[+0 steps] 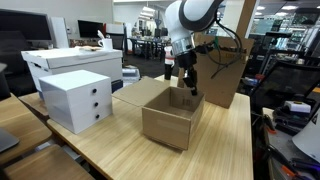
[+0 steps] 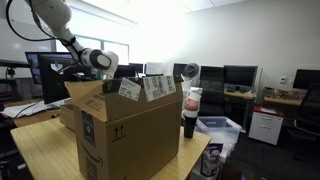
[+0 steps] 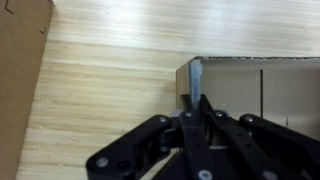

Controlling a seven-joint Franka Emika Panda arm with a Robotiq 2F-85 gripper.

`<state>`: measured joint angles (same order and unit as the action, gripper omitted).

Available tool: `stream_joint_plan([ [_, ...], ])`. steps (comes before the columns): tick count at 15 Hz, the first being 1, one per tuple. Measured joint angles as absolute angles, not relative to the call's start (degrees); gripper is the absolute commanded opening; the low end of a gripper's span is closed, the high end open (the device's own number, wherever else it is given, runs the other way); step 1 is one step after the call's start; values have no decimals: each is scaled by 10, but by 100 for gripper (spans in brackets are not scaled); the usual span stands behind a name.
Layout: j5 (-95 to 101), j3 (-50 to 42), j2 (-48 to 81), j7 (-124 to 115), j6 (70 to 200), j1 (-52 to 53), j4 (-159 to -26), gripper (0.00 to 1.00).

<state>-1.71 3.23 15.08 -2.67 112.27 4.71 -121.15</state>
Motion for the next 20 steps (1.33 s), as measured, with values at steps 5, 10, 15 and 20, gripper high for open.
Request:
stream_joint_plan([
  [5, -28, 33, 150, -32, 1123, 47, -1215, 61],
  [10, -37, 47, 135, -32, 1048, 53, -1208, 91],
  [15, -37, 77, 104, -28, 972, 79, -1196, 100],
  [20, -36, 91, 81, -33, 937, 101, -1184, 100],
])
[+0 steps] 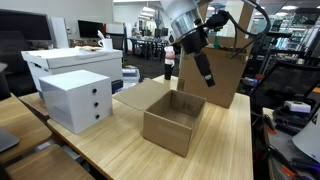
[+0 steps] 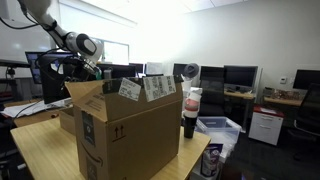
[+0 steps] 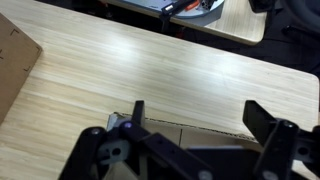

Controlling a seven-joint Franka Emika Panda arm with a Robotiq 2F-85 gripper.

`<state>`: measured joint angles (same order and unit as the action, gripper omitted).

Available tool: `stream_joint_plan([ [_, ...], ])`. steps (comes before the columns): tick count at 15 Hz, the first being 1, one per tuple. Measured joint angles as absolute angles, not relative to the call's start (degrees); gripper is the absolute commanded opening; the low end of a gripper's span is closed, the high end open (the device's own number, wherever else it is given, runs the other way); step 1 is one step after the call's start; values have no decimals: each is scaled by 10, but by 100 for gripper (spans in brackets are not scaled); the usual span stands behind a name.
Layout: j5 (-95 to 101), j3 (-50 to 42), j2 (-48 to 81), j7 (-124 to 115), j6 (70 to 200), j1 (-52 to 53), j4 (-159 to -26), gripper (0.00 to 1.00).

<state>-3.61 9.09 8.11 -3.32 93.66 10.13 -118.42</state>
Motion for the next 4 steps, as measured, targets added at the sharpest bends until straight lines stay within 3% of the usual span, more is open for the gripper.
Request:
stream_joint_plan([
  [4, -36, 92, 74, -34, 926, 103, -1178, 100],
])
